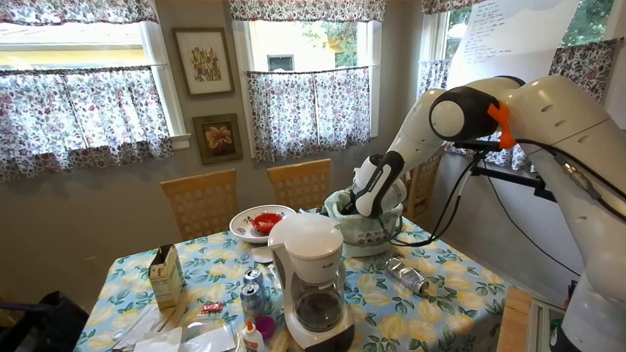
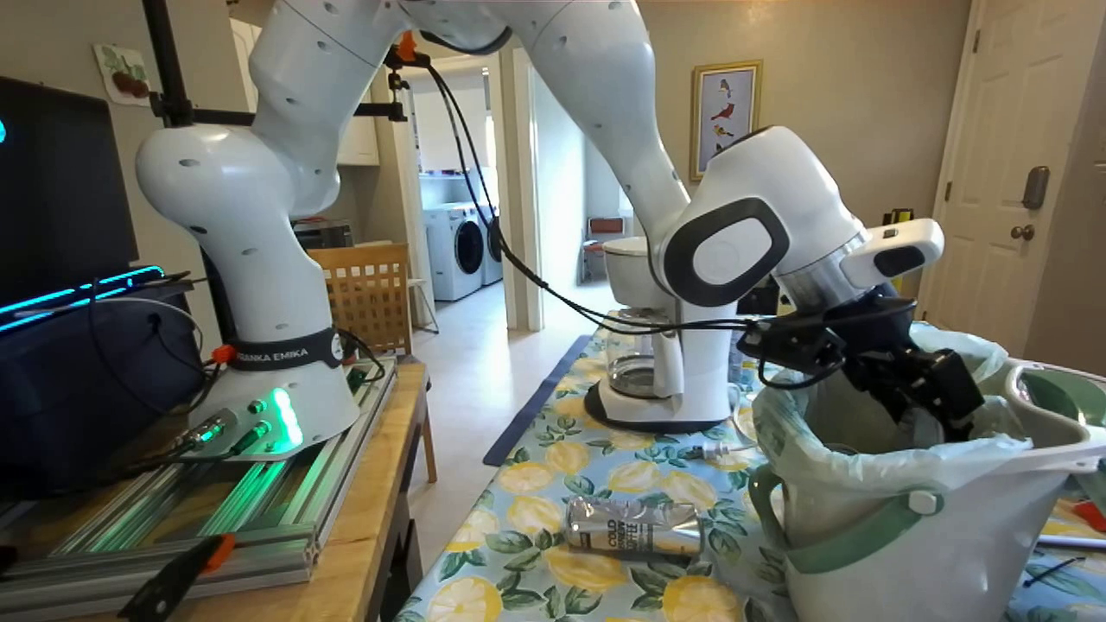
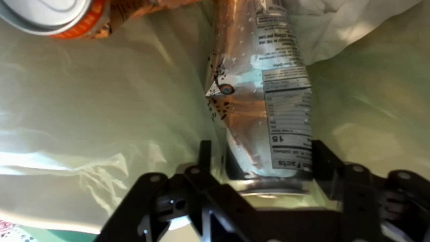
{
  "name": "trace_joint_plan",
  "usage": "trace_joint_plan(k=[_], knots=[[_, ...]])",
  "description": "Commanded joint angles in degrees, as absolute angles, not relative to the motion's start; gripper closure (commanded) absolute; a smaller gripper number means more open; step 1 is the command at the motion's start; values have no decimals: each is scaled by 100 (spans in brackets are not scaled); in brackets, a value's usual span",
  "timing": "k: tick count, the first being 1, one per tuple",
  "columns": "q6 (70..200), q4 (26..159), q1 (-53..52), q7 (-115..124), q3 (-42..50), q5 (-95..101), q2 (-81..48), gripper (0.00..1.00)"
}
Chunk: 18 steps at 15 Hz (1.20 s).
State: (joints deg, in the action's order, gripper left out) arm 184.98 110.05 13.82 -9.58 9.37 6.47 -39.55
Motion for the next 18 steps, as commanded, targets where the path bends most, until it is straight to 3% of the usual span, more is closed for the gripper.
trace_joint_plan(k=[1, 15, 16, 18], knots=[[18542, 11150, 1303, -936, 1029, 699, -3804, 0], [18421, 11045, 1199, -956, 1036, 719, -3915, 0], [18438, 11040, 1198, -953, 1033, 718, -3929, 25], [18435, 11037, 1194, -960, 1030, 726, -3946, 34]])
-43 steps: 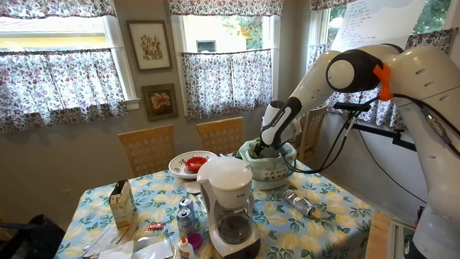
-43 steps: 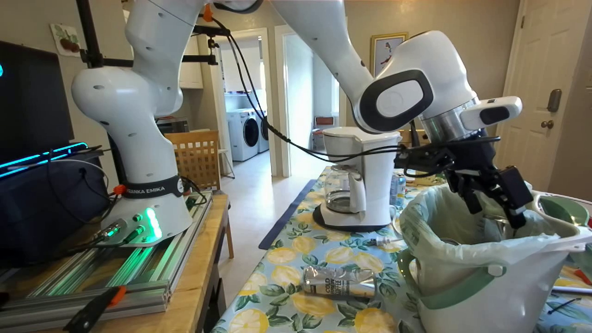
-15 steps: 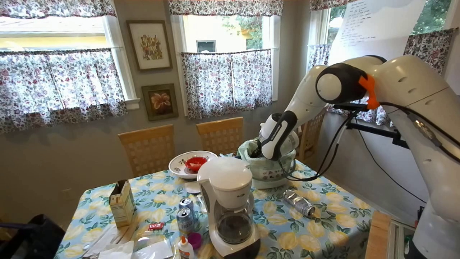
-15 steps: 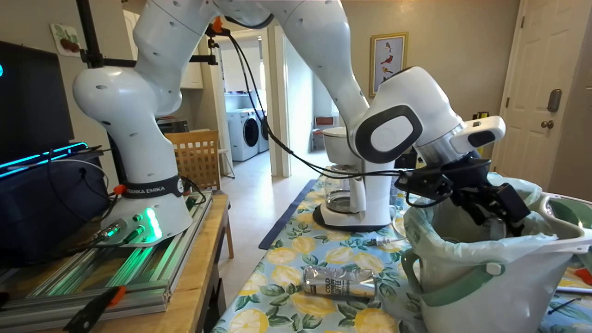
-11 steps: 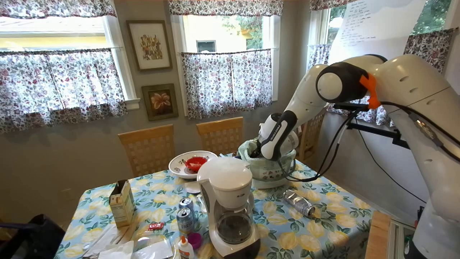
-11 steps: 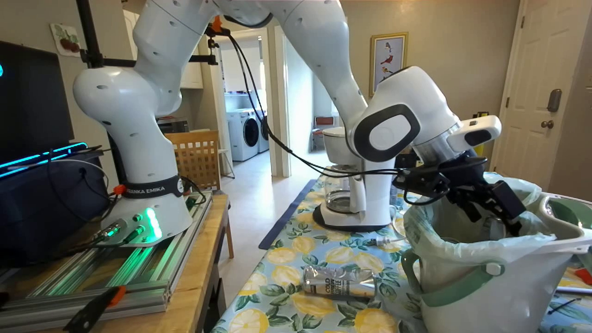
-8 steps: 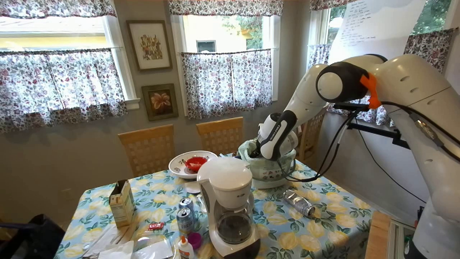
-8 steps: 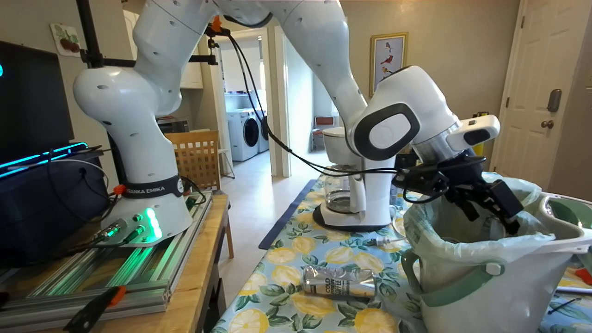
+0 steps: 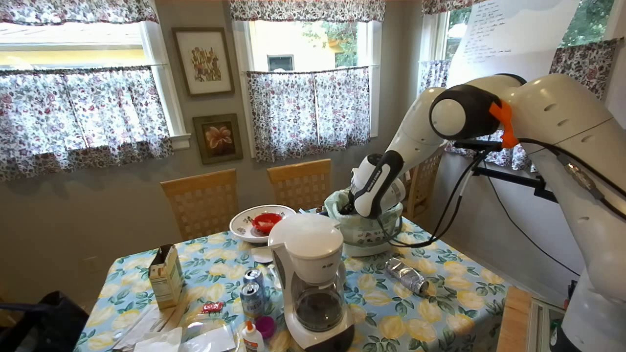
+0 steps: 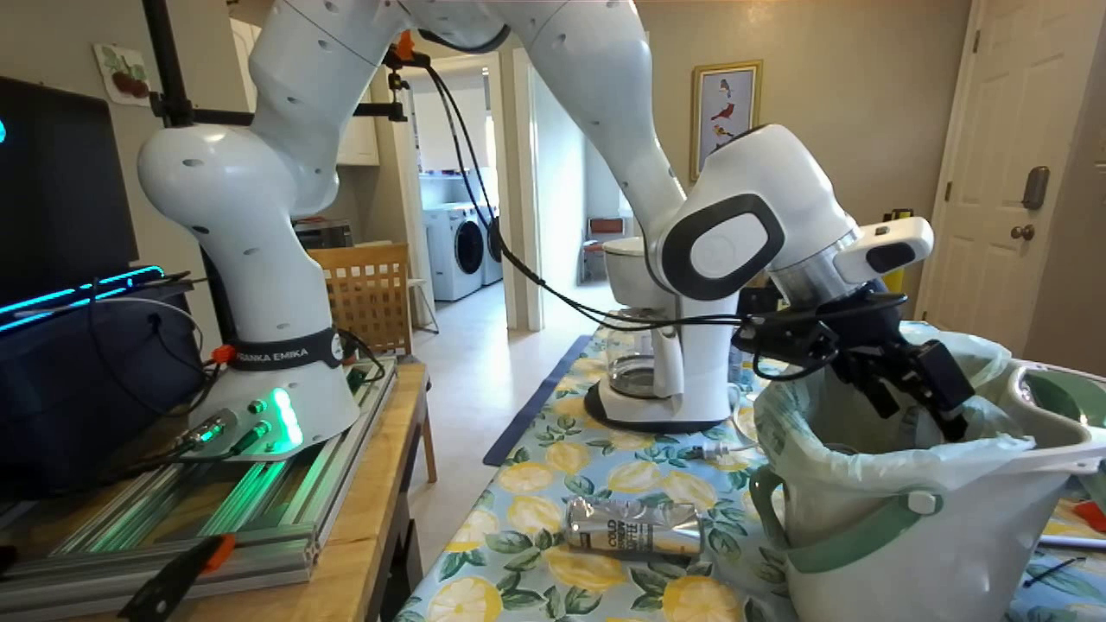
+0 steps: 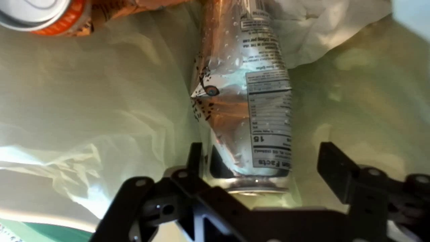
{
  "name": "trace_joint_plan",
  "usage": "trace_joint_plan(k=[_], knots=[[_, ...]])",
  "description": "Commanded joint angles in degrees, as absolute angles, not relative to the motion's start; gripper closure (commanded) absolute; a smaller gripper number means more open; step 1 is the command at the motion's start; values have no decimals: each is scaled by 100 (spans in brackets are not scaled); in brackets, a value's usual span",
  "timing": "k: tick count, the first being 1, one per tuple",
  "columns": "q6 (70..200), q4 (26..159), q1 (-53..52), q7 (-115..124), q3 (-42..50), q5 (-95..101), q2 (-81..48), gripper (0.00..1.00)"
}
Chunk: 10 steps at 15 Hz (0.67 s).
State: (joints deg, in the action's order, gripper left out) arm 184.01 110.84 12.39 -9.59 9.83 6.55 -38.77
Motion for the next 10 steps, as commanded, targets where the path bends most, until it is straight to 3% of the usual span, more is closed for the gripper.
trace_joint_plan(k=[1, 5, 10], knots=[[18436, 11041, 1196, -965, 1026, 730, -3951, 43], [18409, 11065, 1189, -970, 1056, 737, -3907, 67], [18279, 11318, 1265, -998, 987, 749, -3521, 68]])
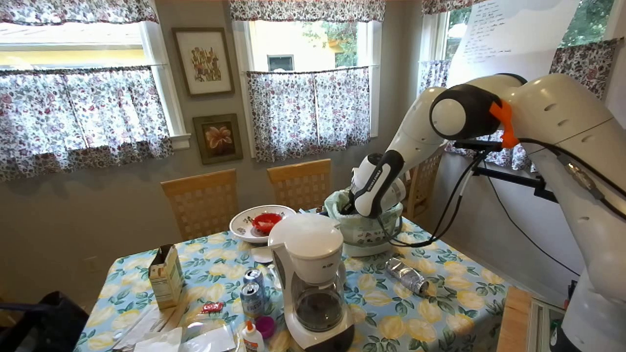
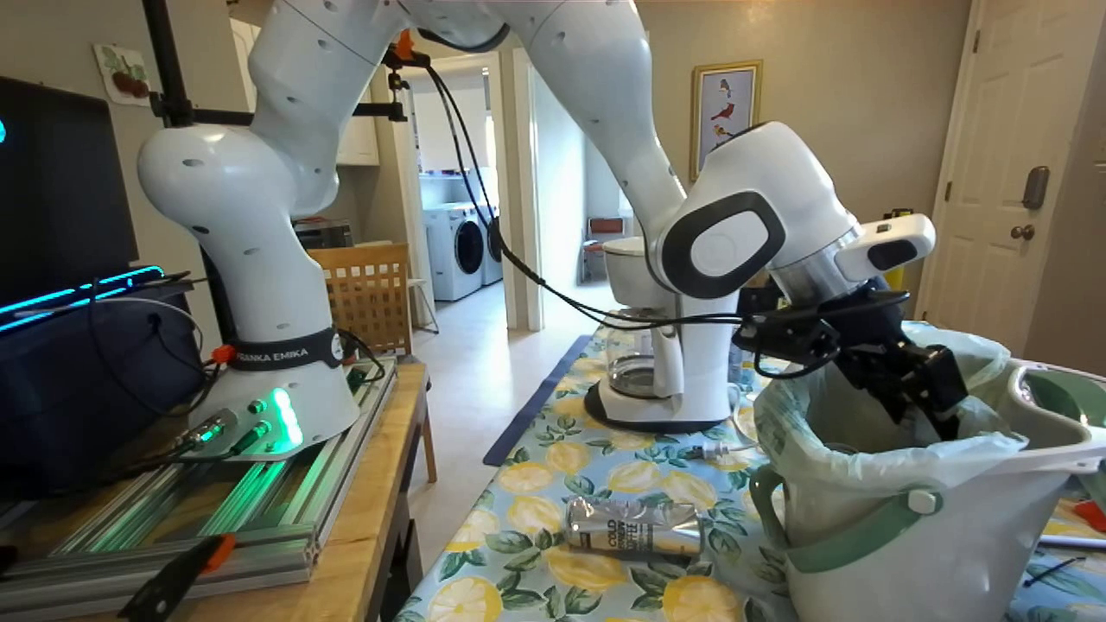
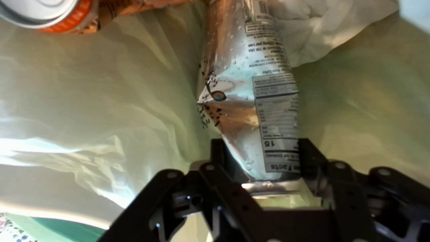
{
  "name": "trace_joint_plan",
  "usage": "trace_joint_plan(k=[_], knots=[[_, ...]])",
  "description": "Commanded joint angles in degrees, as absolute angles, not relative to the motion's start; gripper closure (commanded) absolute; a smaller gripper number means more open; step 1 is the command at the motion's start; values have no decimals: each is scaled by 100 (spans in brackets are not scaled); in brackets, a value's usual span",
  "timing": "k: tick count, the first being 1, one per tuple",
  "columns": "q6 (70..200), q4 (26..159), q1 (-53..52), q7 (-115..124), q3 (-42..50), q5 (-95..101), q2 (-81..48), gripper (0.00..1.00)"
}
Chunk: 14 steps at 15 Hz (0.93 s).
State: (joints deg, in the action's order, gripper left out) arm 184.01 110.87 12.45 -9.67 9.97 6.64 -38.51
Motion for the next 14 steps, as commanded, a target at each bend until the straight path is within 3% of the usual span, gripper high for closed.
trace_joint_plan(k=[1, 14], knots=[[18221, 11389, 1257, -993, 1005, 747, -3404, 68], [17153, 12444, 1535, -1364, 692, 563, -1395, 68]])
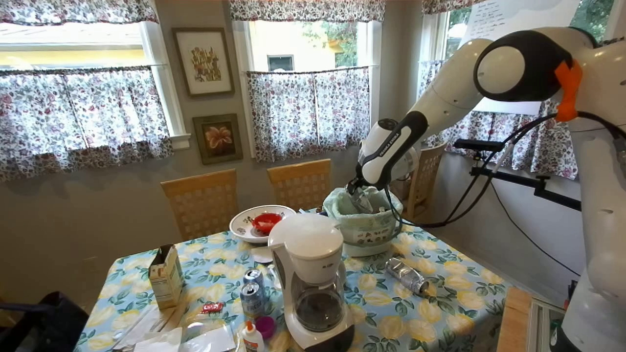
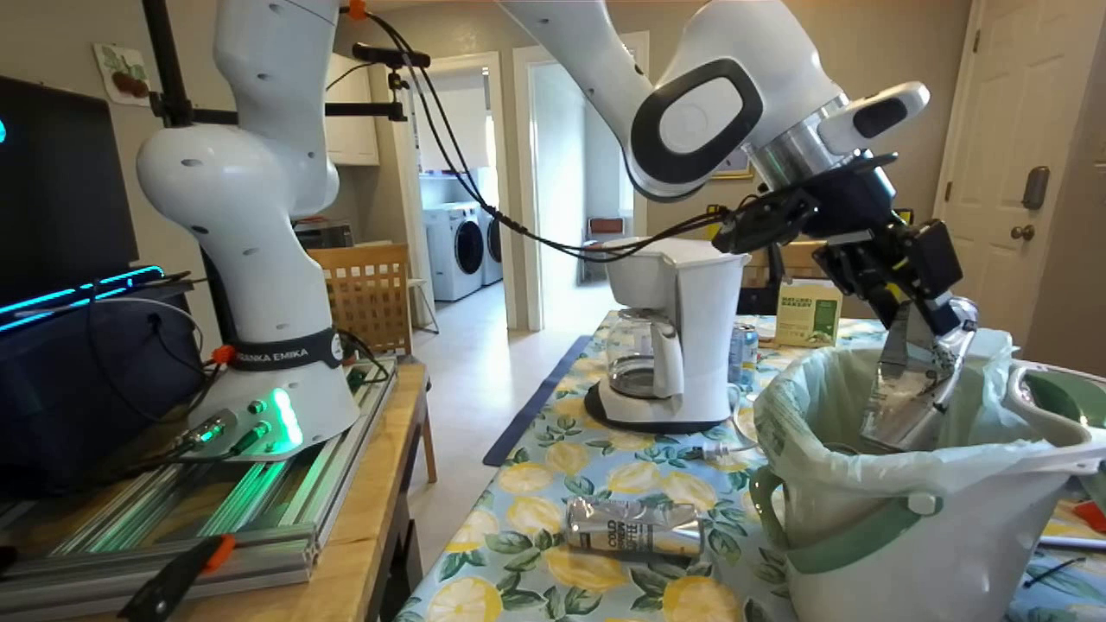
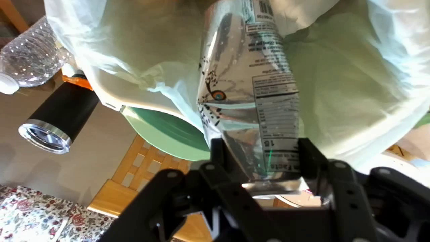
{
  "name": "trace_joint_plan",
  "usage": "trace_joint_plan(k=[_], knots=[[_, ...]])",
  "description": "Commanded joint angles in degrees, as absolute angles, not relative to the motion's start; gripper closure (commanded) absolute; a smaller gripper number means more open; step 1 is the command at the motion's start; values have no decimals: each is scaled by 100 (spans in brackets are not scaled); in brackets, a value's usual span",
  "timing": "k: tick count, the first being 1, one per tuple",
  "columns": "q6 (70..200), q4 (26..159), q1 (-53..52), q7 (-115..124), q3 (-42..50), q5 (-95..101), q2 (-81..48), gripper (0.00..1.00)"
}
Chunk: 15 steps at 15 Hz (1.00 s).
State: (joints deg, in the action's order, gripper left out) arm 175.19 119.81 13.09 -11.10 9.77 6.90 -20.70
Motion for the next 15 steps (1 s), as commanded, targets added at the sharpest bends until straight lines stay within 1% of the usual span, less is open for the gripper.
trace_joint_plan(k=[1, 4, 5, 13, 15], knots=[[17096, 12496, 1518, -1320, 710, 548, -1269, 68], [16725, 12658, 1525, -1246, 685, 446, -793, 68], [16628, 12660, 1381, -1040, 867, 503, -688, 68], [14276, 12668, 1281, -1206, 871, -267, 38, 68], [13871, 12734, 1230, -1175, 888, -323, 138, 68]])
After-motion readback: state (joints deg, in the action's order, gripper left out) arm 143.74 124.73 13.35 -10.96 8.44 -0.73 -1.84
